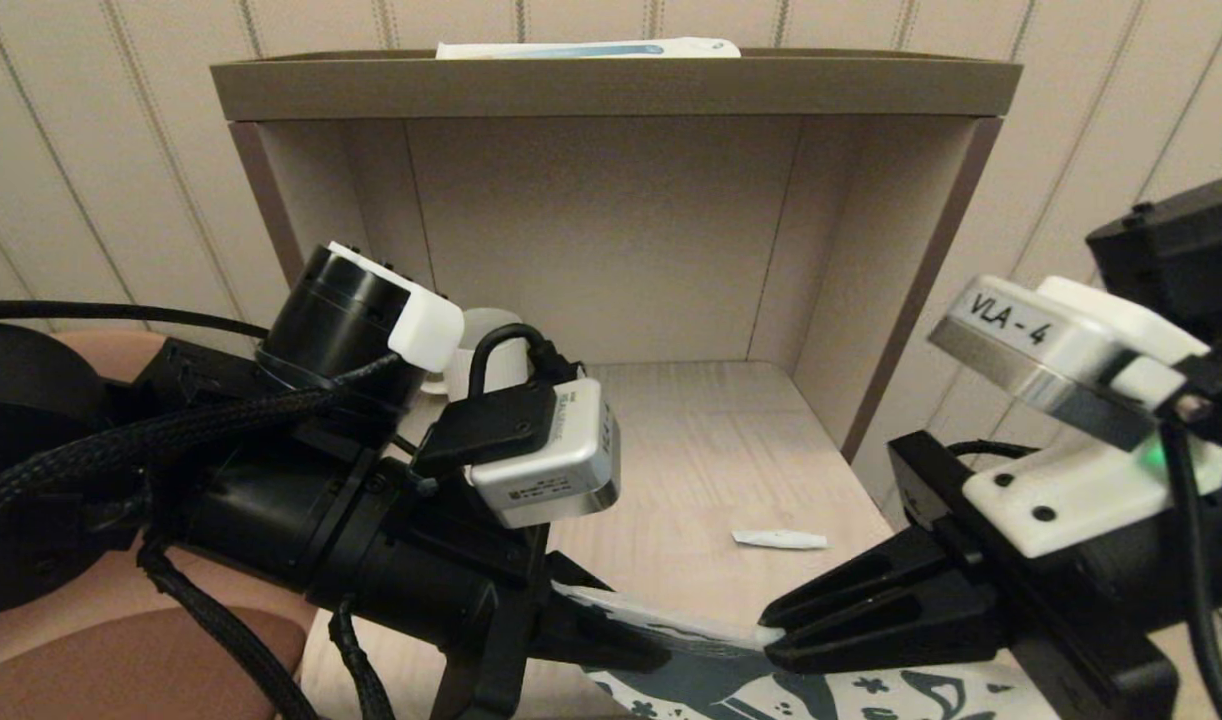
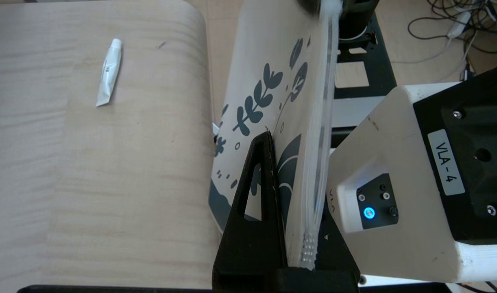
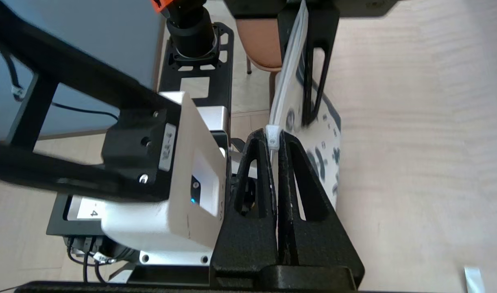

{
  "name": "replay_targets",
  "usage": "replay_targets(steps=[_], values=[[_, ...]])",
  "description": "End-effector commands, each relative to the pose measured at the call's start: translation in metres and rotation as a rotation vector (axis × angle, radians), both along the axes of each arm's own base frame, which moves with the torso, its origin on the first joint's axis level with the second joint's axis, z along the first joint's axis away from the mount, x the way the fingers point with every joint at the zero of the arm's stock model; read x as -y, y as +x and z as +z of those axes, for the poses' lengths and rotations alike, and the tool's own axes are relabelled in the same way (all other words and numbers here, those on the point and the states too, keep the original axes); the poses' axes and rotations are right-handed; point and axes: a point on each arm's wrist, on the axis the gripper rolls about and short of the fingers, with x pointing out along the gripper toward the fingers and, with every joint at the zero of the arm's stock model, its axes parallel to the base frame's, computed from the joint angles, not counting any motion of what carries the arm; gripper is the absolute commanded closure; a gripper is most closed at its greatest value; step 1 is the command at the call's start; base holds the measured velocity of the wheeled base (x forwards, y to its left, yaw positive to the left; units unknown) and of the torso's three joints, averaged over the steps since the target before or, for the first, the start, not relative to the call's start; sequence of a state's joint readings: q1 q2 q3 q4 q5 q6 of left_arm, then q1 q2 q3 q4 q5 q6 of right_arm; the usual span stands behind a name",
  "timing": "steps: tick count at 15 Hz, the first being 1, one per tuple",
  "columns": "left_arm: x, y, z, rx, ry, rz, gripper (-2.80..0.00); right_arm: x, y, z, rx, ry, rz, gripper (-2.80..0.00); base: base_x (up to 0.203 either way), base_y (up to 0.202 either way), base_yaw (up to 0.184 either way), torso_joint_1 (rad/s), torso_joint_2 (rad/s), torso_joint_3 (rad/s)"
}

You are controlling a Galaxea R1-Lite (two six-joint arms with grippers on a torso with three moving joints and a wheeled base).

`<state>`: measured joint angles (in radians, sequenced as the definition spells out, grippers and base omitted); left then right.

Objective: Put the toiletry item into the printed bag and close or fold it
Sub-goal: Open the storage bag

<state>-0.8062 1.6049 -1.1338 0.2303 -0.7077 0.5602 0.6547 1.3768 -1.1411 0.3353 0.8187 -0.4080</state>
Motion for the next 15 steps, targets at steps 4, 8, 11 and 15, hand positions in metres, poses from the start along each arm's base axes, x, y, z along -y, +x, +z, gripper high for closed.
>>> replay_targets(steps=[4, 8, 11, 15], values=[[-0.001, 0.0, -0.001, 0.0, 0.002, -0.001, 0.0, 0.037, -0.018, 0.002, 0.039, 0.026, -0.102, 0.0, 0.0, 0.0, 0.0, 0.0, 0.0, 0.0], [-0.004, 0.003, -0.001, -0.001, 0.003, 0.014, 0.0, 0.067, -0.028, -0.008, 0.036, 0.029, -0.223, 0.0, 0.0, 0.0, 0.0, 0.0, 0.0, 0.0], [-0.004, 0.002, -0.002, -0.003, 0.006, 0.013, 0.0, 0.084, -0.042, -0.021, 0.03, 0.031, -0.293, 0.0, 0.0, 0.0, 0.0, 0.0, 0.0, 0.0], [-0.004, 0.003, -0.004, -0.004, 0.007, 0.013, 0.0, 0.099, -0.051, -0.028, 0.031, 0.032, -0.388, 0.0, 0.0, 0.0, 0.0, 0.0, 0.0, 0.0]])
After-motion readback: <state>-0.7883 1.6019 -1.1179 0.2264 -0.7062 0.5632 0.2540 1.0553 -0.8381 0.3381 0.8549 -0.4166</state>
